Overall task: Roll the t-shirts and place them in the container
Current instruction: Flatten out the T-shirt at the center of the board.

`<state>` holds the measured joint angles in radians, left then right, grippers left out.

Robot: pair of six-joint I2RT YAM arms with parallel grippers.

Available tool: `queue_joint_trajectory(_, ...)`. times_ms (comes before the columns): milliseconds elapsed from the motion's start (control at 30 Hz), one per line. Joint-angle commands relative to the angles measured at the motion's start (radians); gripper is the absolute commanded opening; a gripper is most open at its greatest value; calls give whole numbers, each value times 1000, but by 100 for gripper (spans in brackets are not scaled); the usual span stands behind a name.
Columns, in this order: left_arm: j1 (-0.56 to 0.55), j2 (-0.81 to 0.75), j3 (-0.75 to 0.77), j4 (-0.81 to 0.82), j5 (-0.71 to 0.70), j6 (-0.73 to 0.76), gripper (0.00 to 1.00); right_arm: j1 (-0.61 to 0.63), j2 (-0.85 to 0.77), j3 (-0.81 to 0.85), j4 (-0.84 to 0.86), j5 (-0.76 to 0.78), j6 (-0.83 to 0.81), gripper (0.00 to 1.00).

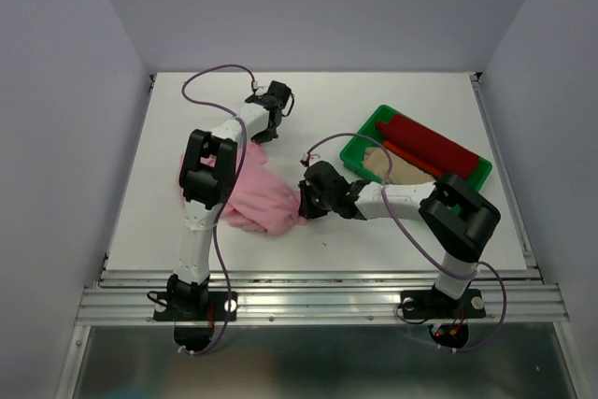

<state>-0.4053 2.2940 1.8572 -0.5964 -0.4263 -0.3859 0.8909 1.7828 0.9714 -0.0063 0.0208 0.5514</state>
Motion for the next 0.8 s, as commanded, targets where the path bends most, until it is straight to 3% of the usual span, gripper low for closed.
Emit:
queue_joint_trajectory(0,5,-184,3,-23,-22,27,0,0,-48,53,51,27,-16,4)
queue_joint_trajectory(333,85,-461,197,0,40,113,0,-9,-235,275,-63,306,-232,1)
queue_joint_trajectory(600,249,-551,479,136,279,114,0,-50,-230,637,-61,387,-455,1)
queue_joint_trajectory(767,295,-631,433,240,363,98,0,-50,-287,667,-41,343,-485,1)
